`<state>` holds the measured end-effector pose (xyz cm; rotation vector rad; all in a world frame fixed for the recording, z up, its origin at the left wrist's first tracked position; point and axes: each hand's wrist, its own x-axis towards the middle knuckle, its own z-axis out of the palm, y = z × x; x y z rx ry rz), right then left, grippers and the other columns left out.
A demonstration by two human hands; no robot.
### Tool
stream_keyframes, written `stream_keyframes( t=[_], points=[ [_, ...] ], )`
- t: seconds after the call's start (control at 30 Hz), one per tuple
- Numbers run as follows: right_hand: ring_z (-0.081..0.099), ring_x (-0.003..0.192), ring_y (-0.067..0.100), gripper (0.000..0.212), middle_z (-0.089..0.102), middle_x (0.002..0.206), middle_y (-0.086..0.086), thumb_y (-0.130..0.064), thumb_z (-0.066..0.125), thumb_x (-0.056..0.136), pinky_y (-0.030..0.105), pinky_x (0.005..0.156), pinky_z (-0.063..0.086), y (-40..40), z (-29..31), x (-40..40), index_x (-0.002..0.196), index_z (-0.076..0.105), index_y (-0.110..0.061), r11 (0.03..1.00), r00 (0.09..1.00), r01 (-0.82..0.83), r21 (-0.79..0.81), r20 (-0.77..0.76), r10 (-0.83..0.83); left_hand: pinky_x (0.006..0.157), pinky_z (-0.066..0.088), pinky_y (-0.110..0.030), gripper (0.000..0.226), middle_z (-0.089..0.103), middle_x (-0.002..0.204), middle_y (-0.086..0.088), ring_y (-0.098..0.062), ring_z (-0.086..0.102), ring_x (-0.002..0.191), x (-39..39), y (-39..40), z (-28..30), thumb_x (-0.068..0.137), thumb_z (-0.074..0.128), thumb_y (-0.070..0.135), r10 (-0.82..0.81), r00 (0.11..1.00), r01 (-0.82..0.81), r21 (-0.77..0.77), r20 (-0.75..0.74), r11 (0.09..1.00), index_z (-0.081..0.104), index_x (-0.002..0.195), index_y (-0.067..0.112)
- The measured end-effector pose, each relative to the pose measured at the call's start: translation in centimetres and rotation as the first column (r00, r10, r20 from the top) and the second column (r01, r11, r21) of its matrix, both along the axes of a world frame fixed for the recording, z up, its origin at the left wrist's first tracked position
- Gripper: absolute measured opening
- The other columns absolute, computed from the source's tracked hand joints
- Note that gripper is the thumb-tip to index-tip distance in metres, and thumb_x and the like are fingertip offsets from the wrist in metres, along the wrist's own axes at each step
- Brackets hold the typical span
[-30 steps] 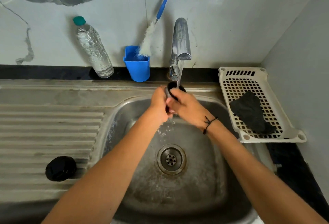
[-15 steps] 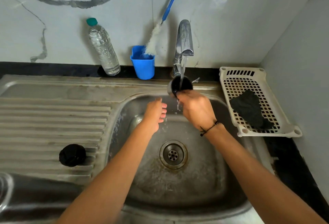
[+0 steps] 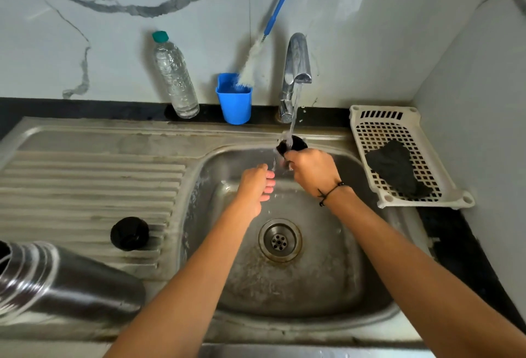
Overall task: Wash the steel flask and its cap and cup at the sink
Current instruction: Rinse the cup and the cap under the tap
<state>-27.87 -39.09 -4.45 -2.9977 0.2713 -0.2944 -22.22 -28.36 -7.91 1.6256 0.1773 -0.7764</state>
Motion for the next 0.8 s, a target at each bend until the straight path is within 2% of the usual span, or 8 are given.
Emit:
stream_keyframes(
  t=[0.1, 0.17, 0.33, 0.43, 0.53, 0.63, 0.73, 0.8],
  points=[
    [0.059, 0.055, 0.034, 0.030, 0.061, 0.064, 0.016, 0.013, 0.066, 0.059, 0.029, 0.043, 0.042, 0.2, 0.5, 0.1, 0.084, 0.068, -0.005, 1.000, 0.996, 0.021, 0.009, 0.081, -0.021, 0.056, 0.034, -0.022, 0.031, 0.054, 0.081, -0.007, -0.013, 0.044, 0.063, 0.0, 0.3, 0.0, 0.101, 0.036, 0.025, 0.010, 1.000, -0.010, -0.013, 0.006, 1.000, 0.056, 0.083, 0.011],
    [0.062, 0.065, 0.037, 0.029, 0.063, 0.073, 0.017, 0.008, 0.061, 0.068, 0.035, 0.049, 0.046, 0.5, 0.2, 0.3, 0.091, 0.067, -0.009, 0.998, 0.999, 0.050, -0.034, 0.014, -0.049, 0.056, 0.033, -0.022, 0.030, 0.053, 0.083, -0.008, -0.014, 0.044, 0.063, -0.1, 0.5, 0.0, 0.101, 0.036, 0.025, 0.013, 1.000, -0.013, -0.011, -0.001, 1.000, 0.055, 0.083, 0.011],
    [0.063, 0.067, 0.033, 0.027, 0.064, 0.072, 0.011, 0.007, 0.065, 0.066, 0.030, 0.049, 0.043, 0.5, 0.2, 0.1, 0.088, 0.067, -0.010, 0.994, 0.996, 0.086, -0.071, 0.027, -0.085, 0.055, 0.033, -0.023, 0.030, 0.051, 0.080, -0.007, -0.014, 0.042, 0.064, -0.3, 0.7, 0.2, 0.101, 0.036, 0.023, 0.002, 1.000, -0.002, -0.016, -0.013, 1.000, 0.055, 0.082, 0.010],
    [0.059, 0.051, 0.032, 0.028, 0.059, 0.058, 0.010, 0.010, 0.072, 0.053, 0.025, 0.039, 0.039, 0.7, 0.2, -0.3, 0.074, 0.067, -0.008, 0.999, 0.995, 0.038, -0.020, 0.090, -0.036, 0.055, 0.033, -0.023, 0.027, 0.051, 0.081, -0.008, -0.016, 0.044, 0.064, -0.4, 0.9, 0.6, 0.100, 0.036, 0.022, -0.012, 1.000, 0.011, -0.022, -0.025, 1.000, 0.056, 0.087, 0.008],
    [0.063, 0.064, 0.036, 0.028, 0.065, 0.072, 0.014, 0.007, 0.062, 0.068, 0.035, 0.050, 0.047, 0.5, 0.0, 0.1, 0.087, 0.069, -0.012, 0.996, 0.997, 0.069, -0.049, 0.050, -0.067, 0.054, 0.032, -0.023, 0.029, 0.051, 0.080, -0.008, -0.015, 0.043, 0.062, -0.4, 1.1, 1.0, 0.101, 0.036, 0.024, -0.003, 0.999, 0.001, -0.035, -0.047, 0.999, 0.055, 0.089, 0.007],
    [0.060, 0.052, 0.036, 0.029, 0.060, 0.062, 0.016, 0.010, 0.070, 0.061, 0.033, 0.042, 0.045, 1.1, 0.7, -0.1, 0.084, 0.068, -0.007, 0.998, 0.992, 0.063, -0.013, 0.110, -0.062, 0.054, 0.032, -0.023, 0.030, 0.050, 0.077, -0.006, -0.014, 0.041, 0.062, -0.4, 1.5, 1.2, 0.101, 0.035, 0.024, -0.025, 0.999, 0.024, -0.031, -0.039, 0.999, 0.055, 0.083, 0.009],
    [0.063, 0.078, 0.040, 0.022, 0.064, 0.084, 0.018, 0.001, 0.058, 0.081, 0.039, 0.060, 0.047, 1.6, 1.0, 0.1, 0.100, 0.065, -0.008, 0.995, 0.997, 0.062, -0.072, -0.039, -0.065, 0.052, 0.029, -0.023, 0.029, 0.046, 0.073, -0.004, -0.014, 0.037, 0.059, -0.5, 2.1, 1.1, 0.100, 0.034, 0.021, -0.023, 0.999, 0.022, -0.037, -0.036, 0.999, 0.051, 0.079, 0.012],
    [0.064, 0.074, 0.039, 0.019, 0.065, 0.079, 0.018, 0.001, 0.062, 0.078, 0.039, 0.057, 0.048, 1.7, 0.4, 0.1, 0.095, 0.066, -0.007, 0.997, 0.998, 0.055, -0.047, 0.023, -0.054, 0.052, 0.028, -0.023, 0.028, 0.046, 0.072, -0.004, -0.014, 0.038, 0.059, -0.6, 2.5, 1.0, 0.100, 0.034, 0.021, -0.029, 0.999, 0.028, -0.033, -0.037, 0.999, 0.051, 0.080, 0.011]
  ],
)
